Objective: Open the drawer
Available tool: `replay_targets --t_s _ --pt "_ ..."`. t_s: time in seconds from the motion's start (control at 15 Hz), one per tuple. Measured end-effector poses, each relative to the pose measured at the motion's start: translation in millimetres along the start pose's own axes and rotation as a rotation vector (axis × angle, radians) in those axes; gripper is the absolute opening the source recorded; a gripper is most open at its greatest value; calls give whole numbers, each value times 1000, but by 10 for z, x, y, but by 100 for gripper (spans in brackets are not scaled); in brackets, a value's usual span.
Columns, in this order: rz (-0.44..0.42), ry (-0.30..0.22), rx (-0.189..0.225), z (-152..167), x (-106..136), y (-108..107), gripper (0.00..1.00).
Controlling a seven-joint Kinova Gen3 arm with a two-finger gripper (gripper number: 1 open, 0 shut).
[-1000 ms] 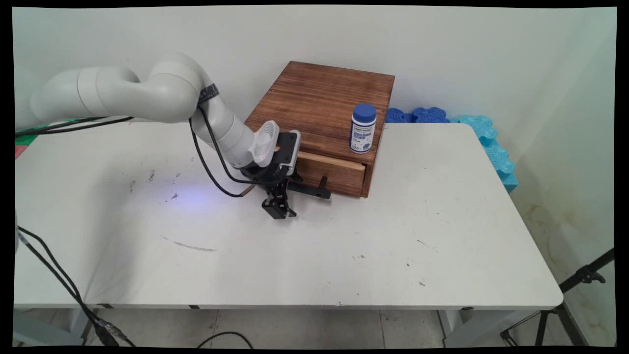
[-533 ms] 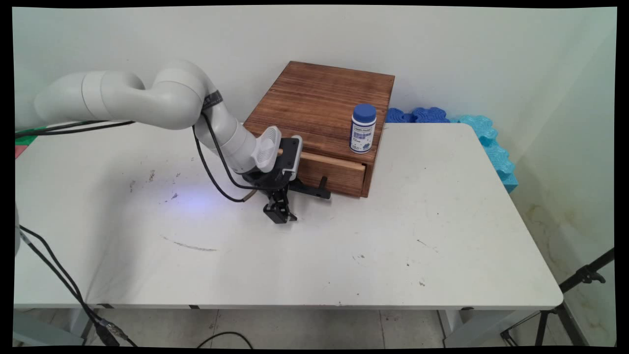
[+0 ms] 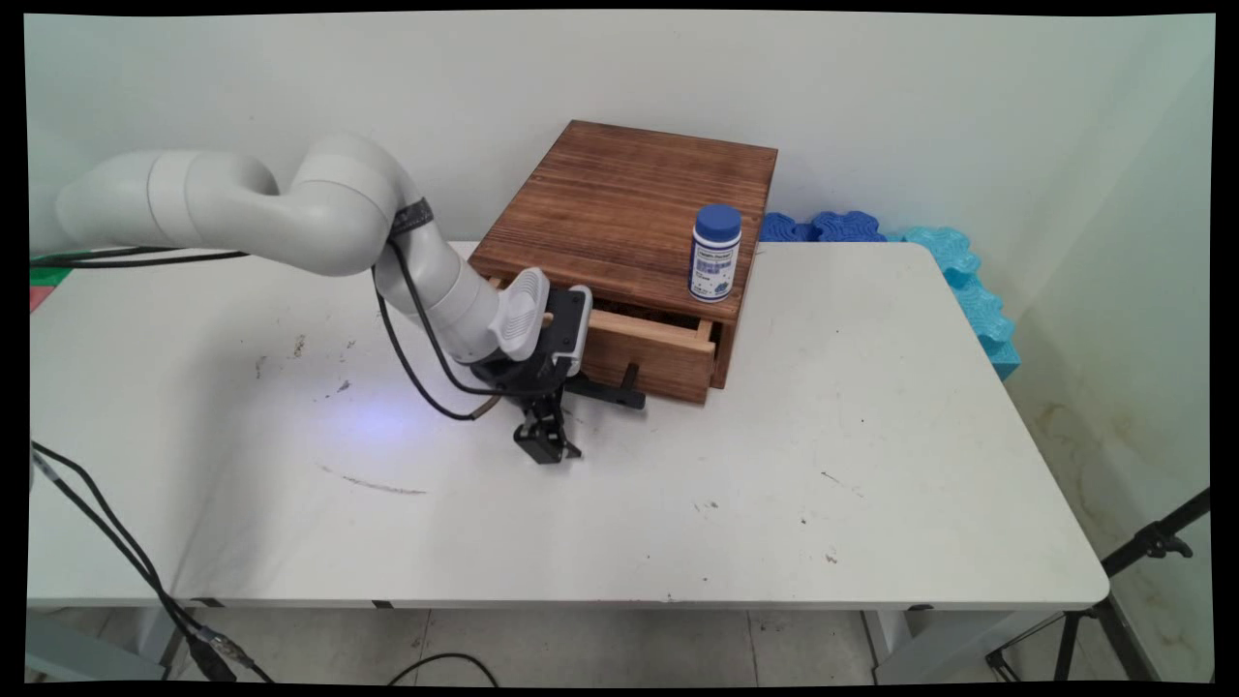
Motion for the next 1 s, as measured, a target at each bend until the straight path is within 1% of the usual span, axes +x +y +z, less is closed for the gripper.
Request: replay_targets --t_s 0.53,1.0 --pt "-19 8 -30 -113 -19 318 100" --pt "-30 21 -70 -269 -61 706 100"
